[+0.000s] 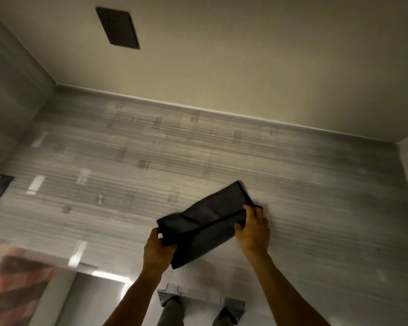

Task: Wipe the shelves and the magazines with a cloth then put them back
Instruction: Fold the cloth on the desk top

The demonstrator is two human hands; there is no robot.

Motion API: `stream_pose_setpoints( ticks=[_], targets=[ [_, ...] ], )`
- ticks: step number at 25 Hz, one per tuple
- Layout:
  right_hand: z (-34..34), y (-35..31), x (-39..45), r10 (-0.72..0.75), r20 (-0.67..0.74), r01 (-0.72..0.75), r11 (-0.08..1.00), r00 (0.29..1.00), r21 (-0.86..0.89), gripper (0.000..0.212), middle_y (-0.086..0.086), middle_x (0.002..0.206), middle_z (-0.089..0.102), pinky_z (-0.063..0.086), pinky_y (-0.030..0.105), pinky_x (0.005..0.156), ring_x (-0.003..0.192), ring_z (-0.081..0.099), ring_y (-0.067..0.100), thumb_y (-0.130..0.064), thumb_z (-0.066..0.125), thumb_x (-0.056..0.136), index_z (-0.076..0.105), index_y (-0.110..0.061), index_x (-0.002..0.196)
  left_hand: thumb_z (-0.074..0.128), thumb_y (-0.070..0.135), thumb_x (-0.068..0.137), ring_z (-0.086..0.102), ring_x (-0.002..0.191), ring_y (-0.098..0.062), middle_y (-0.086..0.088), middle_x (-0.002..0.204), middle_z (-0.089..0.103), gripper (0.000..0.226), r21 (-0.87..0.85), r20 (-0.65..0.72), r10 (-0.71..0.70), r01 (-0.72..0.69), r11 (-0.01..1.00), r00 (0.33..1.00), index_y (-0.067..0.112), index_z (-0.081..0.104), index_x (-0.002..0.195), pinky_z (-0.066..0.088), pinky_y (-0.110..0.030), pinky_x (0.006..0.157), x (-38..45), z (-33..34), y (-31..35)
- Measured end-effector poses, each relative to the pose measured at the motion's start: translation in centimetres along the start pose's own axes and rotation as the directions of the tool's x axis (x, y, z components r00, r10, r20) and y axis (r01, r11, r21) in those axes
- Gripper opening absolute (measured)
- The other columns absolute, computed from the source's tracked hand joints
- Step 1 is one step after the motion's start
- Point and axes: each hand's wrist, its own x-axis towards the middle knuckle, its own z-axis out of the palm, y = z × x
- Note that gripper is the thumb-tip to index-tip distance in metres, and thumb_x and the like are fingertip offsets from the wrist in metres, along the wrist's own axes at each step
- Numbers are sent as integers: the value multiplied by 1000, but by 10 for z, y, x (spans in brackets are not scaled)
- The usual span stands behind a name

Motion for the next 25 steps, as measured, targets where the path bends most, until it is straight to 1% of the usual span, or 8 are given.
stream_pose_setpoints(
  ticks=[4, 6, 9, 12, 15, 17, 21, 25],
  targets=[
    [-14, 19, -4, -69, 26, 73, 966, 997, -247, 23, 1, 114, 62, 42, 37, 89, 103, 56, 24, -30, 56, 90, 59, -30, 113, 64, 9, 85, 63, 91, -32, -10, 92, 65, 37, 163, -68, 30, -19, 986, 997, 12, 50, 120, 50, -38, 80, 12, -15, -9],
    [-15, 30, -18, -150, 3, 141, 926, 989, -350, 19, 4, 98, 67, 47, 39, 82, 89, 61, 28, -26, 68, 81, 63, -24, 99, 63, 10, 83, 60, 97, -32, -10, 107, 62, 47, 372, -108, 203, -150, 916, 973, 16, 45, 126, 51, -39, 76, 13, -23, -13],
    [-6, 38, -23, -374, 50, 363, 844, 926, -396, 49, 10, 100, 64, 53, 41, 66, 80, 62, 32, -20, 86, 52, 67, -16, 97, 78, 11, 65, 54, 107, -34, -12, 127, 52, 66, 669, 154, 591, -524, 528, 792, 17, 53, 125, 52, -42, 78, 17, -19, -13],
    [-7, 32, -9, -493, 102, 485, 761, 864, -430, 49, 8, 98, 64, 52, 39, 63, 78, 61, 32, -18, 86, 46, 70, -16, 92, 82, 13, 55, 61, 101, -35, -12, 120, 61, 45, 768, 322, 618, -579, 272, 717, 16, 69, 98, 54, -42, 74, 31, -14, -4],
    [-20, 33, 8, -519, 24, 482, 775, 854, -409, 33, 6, 84, 65, 49, 36, 59, 69, 59, 32, -7, 83, 51, 69, -15, 80, 78, 8, 66, 63, 94, -34, -8, 113, 66, 22, 740, 278, 633, -582, 339, 722, 13, 71, 87, 55, -38, 66, 35, -20, 7],
    [-32, 37, 15, -561, -69, 502, 783, 825, -367, 26, 5, 84, 65, 48, 36, 60, 72, 58, 31, -4, 78, 59, 69, -13, 82, 74, 9, 75, 63, 94, -32, -6, 110, 68, 11, 676, 197, 721, -625, 392, 665, 11, 72, 86, 56, -37, 65, 35, -29, 11],
    [-45, 53, -2, -672, -135, 574, 705, 728, -418, 12, 6, 93, 65, 47, 39, 68, 82, 58, 30, -12, 63, 71, 67, -12, 82, 63, 23, 78, 59, 100, -29, -6, 115, 66, 14, 649, 227, 803, -700, 297, 551, 15, 72, 85, 52, -38, 76, 17, -49, -6],
    [-25, 58, -22, -467, 98, 451, 744, 879, -494, 41, 10, 100, 68, 49, 49, 78, 93, 61, 37, -7, 85, 45, 72, -11, 83, 85, 25, 48, 67, 89, -26, 0, 99, 70, 32, 696, 450, 580, -674, 248, 679, 24, 70, 76, 53, -40, 74, -8, -44, -34]
  ],
)
